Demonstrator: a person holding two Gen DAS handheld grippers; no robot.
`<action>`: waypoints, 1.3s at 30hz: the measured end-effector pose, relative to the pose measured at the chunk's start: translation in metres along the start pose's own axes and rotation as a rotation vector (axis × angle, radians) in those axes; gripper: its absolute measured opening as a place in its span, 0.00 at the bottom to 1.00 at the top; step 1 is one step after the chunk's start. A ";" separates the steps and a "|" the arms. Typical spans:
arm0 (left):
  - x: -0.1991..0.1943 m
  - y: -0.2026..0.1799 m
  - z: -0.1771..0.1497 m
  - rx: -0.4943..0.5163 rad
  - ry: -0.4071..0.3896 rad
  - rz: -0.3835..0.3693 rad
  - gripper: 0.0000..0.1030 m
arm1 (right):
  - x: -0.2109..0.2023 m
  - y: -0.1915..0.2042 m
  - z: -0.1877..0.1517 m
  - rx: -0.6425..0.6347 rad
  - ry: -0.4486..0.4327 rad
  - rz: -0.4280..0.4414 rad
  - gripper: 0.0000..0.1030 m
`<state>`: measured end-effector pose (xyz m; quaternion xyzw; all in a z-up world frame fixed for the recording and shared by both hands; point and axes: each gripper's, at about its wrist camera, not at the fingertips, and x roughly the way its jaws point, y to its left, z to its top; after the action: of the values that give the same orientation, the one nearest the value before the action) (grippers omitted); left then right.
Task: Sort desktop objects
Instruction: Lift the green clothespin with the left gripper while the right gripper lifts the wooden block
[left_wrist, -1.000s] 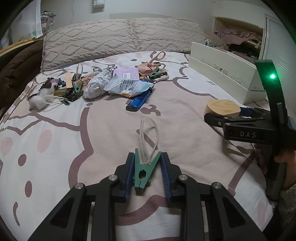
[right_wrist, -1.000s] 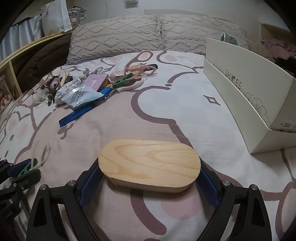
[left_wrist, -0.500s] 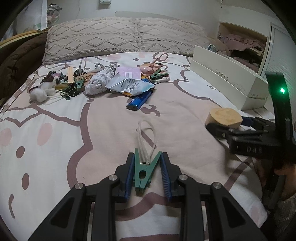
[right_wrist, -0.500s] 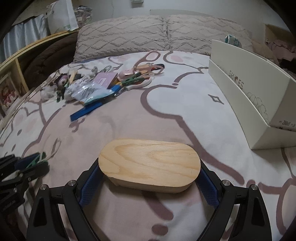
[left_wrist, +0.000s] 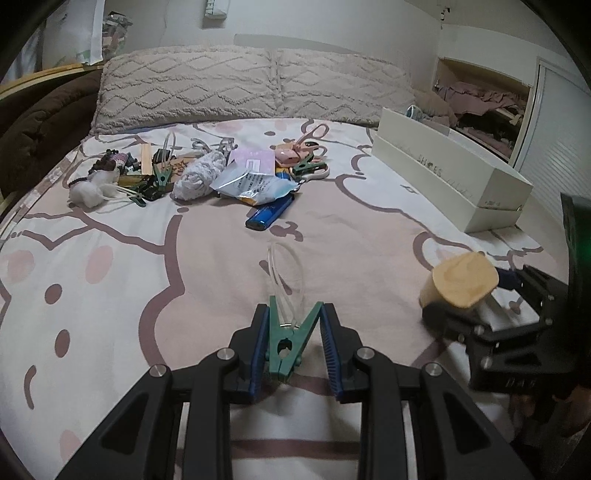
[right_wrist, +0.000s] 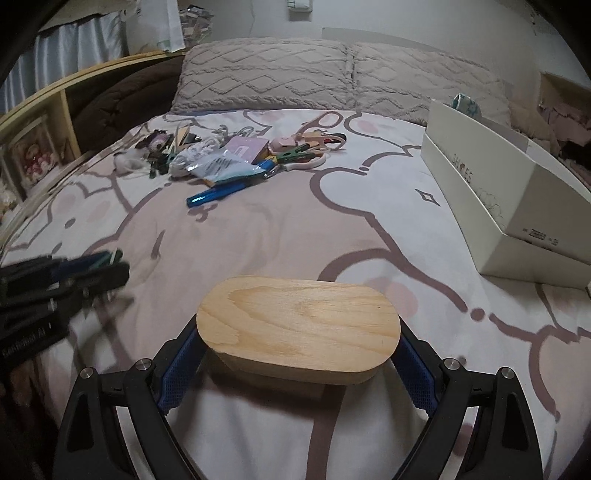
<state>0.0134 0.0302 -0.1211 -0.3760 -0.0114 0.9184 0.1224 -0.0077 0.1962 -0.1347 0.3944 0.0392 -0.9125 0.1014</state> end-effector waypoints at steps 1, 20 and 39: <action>-0.003 -0.001 -0.001 -0.002 -0.004 -0.002 0.27 | -0.003 0.001 -0.002 -0.002 0.000 -0.003 0.91; -0.069 -0.027 0.009 -0.005 -0.129 -0.049 0.27 | -0.084 0.010 -0.002 0.005 -0.124 -0.028 0.91; -0.079 -0.058 0.066 0.004 -0.189 -0.051 0.27 | -0.117 -0.030 0.039 0.056 -0.214 -0.024 0.91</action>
<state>0.0347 0.0730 -0.0130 -0.2869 -0.0307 0.9464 0.1450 0.0364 0.2380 -0.0232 0.2969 0.0073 -0.9513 0.0829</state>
